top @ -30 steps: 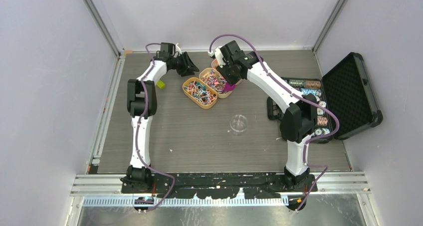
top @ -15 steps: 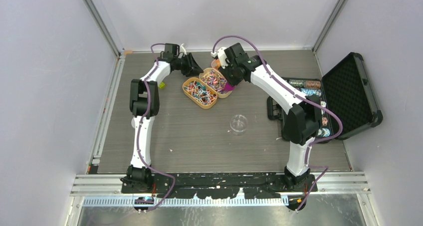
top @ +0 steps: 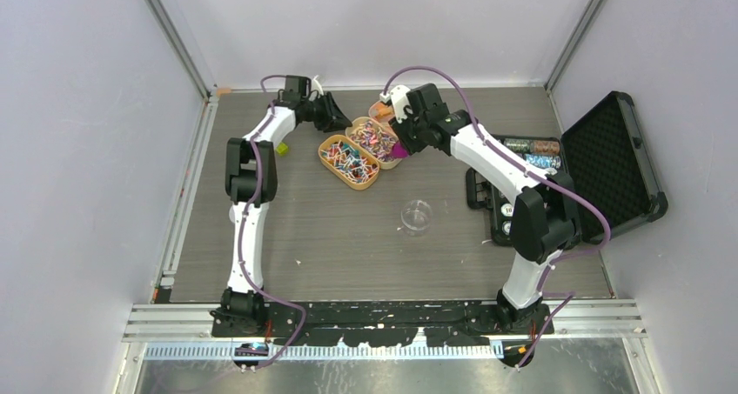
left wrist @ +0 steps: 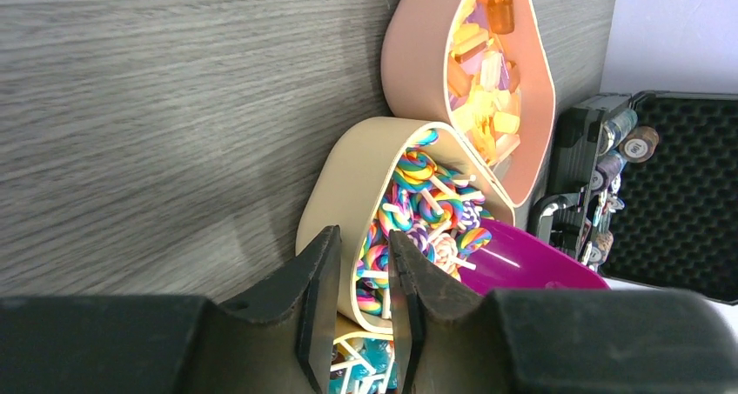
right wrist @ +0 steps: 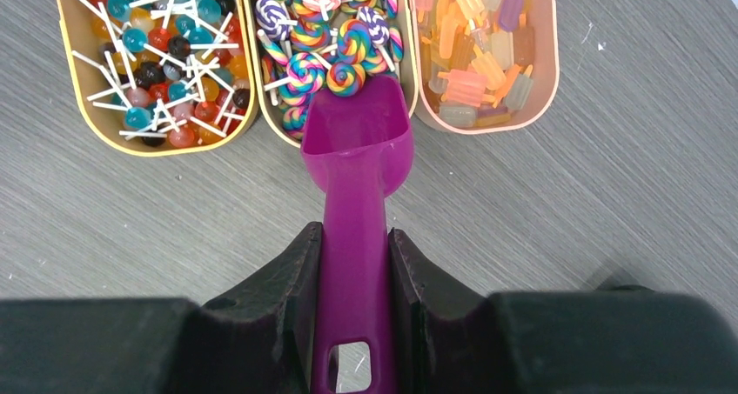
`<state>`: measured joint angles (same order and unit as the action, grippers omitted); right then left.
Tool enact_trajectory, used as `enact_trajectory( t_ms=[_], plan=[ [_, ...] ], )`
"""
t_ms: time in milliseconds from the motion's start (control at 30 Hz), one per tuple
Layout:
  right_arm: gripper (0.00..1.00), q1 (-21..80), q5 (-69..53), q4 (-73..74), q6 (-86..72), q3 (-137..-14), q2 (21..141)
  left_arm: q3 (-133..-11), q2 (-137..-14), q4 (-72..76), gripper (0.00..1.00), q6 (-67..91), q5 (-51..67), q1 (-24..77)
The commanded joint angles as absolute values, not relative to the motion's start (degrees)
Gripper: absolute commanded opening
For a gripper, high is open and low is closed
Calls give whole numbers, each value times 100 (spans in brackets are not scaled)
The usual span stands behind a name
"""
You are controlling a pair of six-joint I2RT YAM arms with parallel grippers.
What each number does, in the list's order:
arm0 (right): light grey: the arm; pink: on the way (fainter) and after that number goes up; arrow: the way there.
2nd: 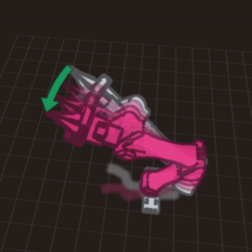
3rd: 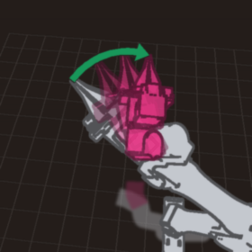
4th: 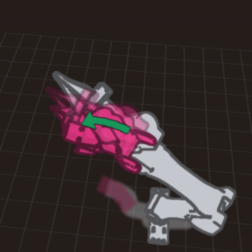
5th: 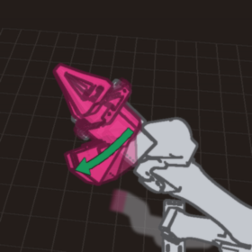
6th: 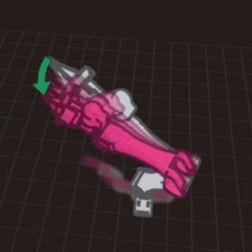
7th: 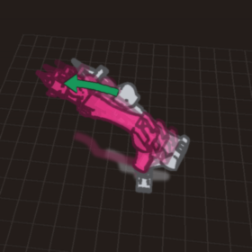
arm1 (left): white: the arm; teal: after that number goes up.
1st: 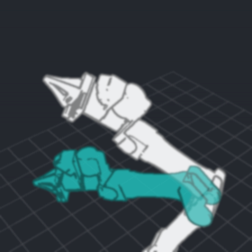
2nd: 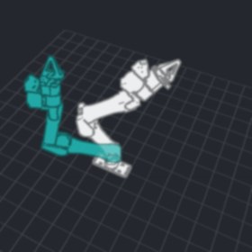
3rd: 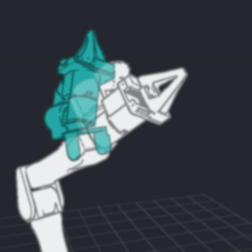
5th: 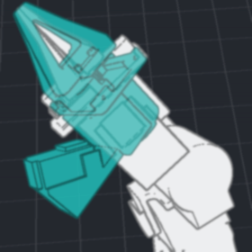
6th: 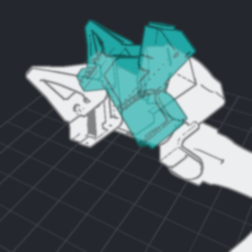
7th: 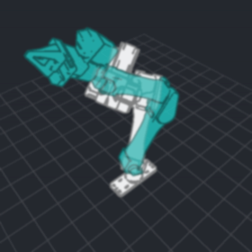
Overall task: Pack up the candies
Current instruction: Scoop the fake candies from the storage box.
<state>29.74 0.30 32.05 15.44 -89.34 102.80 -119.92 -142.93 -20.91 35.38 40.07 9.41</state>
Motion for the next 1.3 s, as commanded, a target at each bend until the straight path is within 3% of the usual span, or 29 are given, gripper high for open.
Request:
enact_trajectory(
  t_ms=[0,1267],
  plan=[
    [1,2932,-264,2566,1557,-8561,10308,-11960,-14230,-1904,28,3452,4169,958],
    [1,2841,-352,983,1948,-6838,9754,-11691,-14188,-1372,24,3691,4676,1020]
  ],
)
